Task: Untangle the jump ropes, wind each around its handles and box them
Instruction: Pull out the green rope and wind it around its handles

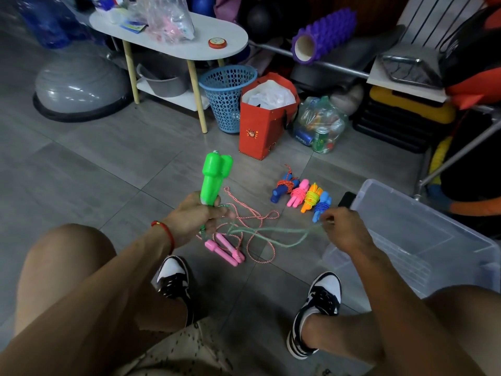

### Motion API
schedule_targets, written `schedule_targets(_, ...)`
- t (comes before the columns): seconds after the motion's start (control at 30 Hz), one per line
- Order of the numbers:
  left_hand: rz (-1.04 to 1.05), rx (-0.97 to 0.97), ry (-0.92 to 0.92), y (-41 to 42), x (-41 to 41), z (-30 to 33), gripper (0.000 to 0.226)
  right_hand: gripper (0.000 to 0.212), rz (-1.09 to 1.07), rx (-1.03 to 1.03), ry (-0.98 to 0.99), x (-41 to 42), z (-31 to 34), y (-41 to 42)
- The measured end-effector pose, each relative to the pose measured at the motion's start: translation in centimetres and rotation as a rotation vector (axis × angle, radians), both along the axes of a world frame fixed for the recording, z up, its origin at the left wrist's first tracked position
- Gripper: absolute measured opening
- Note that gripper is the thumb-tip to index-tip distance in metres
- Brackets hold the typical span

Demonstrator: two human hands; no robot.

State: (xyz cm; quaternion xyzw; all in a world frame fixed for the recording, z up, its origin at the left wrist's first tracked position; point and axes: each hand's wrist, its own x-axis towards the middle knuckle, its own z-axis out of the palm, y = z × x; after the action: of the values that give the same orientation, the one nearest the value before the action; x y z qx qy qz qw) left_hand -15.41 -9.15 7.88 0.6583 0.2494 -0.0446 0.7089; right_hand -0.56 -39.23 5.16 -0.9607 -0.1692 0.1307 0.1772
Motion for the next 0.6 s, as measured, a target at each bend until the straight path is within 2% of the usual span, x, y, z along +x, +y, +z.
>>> schedule_targets(0.03, -0.042, -0.053, 0.008, -0.2, -0.1, 0.6, 0.035, 0.026, 0.05, -0.132, -0.034, -0.3, -0.2, 0.3)
schedule_targets(0.07, -0.087, -0.099, 0.016, -0.5, -0.2, 1.0, 0.034, 0.034, 0.115, -0.145, -0.008, -0.8, -0.3, 0.8)
schedule_targets(0.1, -0.134, -0.136, 0.021, -0.8, -0.3, 1.4, 0.033, 0.042, 0.193, -0.044, 0.076, -1.6, -0.4, 1.6)
schedule_targets(0.2, -0.246, -0.203, 0.022, -1.8, -0.3, 1.5, 0.024, 0.057, 0.403, 0.448, 0.366, -5.4, 0.6, 5.5)
schedule_targets(0.27, -0.299, -0.246, 0.029, -2.8, -0.3, 1.8, 0.012, 0.053, 0.453, 0.569, 0.386, -7.2, 0.9, 7.8)
schedule_targets(0.3, -0.308, -0.257, 0.028, -3.0, -0.2, 2.0, 0.007, 0.043, 0.466, 0.547, 0.34, -7.7, 0.8, 8.6)
schedule_targets(0.37, -0.243, -0.238, 0.016, -2.8, -0.1, 1.9, 0.012, 0.023, 0.504, 0.411, 0.173, -7.9, 0.6, 9.2)
schedule_targets(0.4, -0.191, -0.208, 0.005, -2.3, 0.0, 1.6, 0.016, 0.021, 0.513, 0.362, 0.111, -7.7, 0.4, 9.1)
schedule_targets(0.5, -0.113, -0.034, -0.026, -0.6, -0.3, 1.2, 0.02, 0.02, 0.414, 0.22, 0.122, -6.1, 0.3, 7.4)
schedule_targets(0.53, -0.089, -0.027, -0.022, -0.2, -0.5, 1.1, 0.021, 0.024, 0.336, 0.057, 0.143, -5.2, 0.3, 6.5)
schedule_targets(0.6, -0.079, -0.049, 0.009, 0.4, -0.8, 1.3, 0.024, 0.037, 0.214, -0.44, 0.189, -3.4, 0.1, 4.3)
